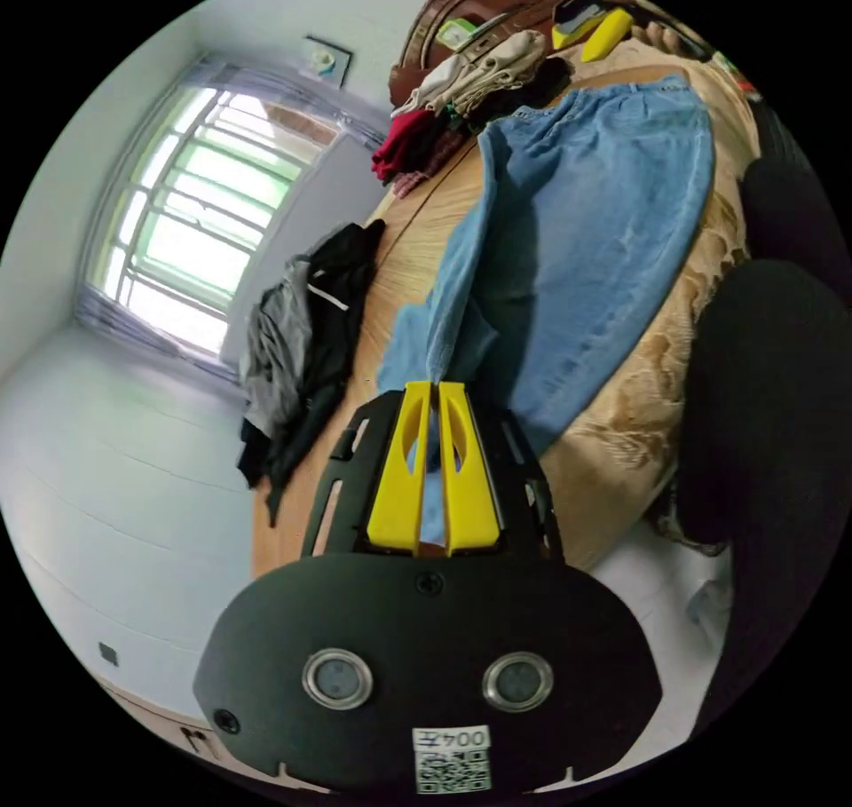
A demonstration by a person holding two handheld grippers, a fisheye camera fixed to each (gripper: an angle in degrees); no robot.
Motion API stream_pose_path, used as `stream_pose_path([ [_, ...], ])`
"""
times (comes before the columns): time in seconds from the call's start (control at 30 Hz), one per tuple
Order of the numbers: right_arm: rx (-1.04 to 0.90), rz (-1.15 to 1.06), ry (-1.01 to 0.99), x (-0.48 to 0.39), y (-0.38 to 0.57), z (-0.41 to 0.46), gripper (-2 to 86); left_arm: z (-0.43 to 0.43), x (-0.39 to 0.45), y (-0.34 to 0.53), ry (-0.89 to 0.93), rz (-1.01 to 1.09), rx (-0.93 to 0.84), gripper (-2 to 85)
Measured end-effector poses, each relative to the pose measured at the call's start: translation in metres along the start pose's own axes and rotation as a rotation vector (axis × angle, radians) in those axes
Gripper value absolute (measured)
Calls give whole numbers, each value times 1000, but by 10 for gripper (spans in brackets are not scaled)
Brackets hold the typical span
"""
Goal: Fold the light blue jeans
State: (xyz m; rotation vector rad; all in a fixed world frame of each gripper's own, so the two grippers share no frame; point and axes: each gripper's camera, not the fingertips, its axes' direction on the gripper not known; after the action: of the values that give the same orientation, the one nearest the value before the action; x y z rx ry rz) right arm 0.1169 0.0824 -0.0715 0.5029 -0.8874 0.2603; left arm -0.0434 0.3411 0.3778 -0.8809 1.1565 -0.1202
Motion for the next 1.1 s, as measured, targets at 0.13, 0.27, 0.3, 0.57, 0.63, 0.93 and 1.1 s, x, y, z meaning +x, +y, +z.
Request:
stream_pose_path([
  [0.13,-122,89,-10,7,-63,38,145,15,9,14,86,-50,-29,12],
  [0.27,-198,181,9,14,-120,85,158,31,5,30,196,-158,-45,11],
  [0.3,-214,182,38,12,-134,98,160,35,6,34,212,-171,-48,11],
  [0.57,-359,176,173,-2,-199,165,56,51,2,48,280,-197,-48,9],
  [0.63,-419,141,191,-9,-207,173,13,52,-9,48,296,-211,-38,9],
  [0.93,-250,-36,102,-94,-199,74,-6,50,-125,23,171,-268,65,10],
  [1.1,-186,-154,124,-119,-113,9,-6,17,-147,21,82,-222,160,11],
])
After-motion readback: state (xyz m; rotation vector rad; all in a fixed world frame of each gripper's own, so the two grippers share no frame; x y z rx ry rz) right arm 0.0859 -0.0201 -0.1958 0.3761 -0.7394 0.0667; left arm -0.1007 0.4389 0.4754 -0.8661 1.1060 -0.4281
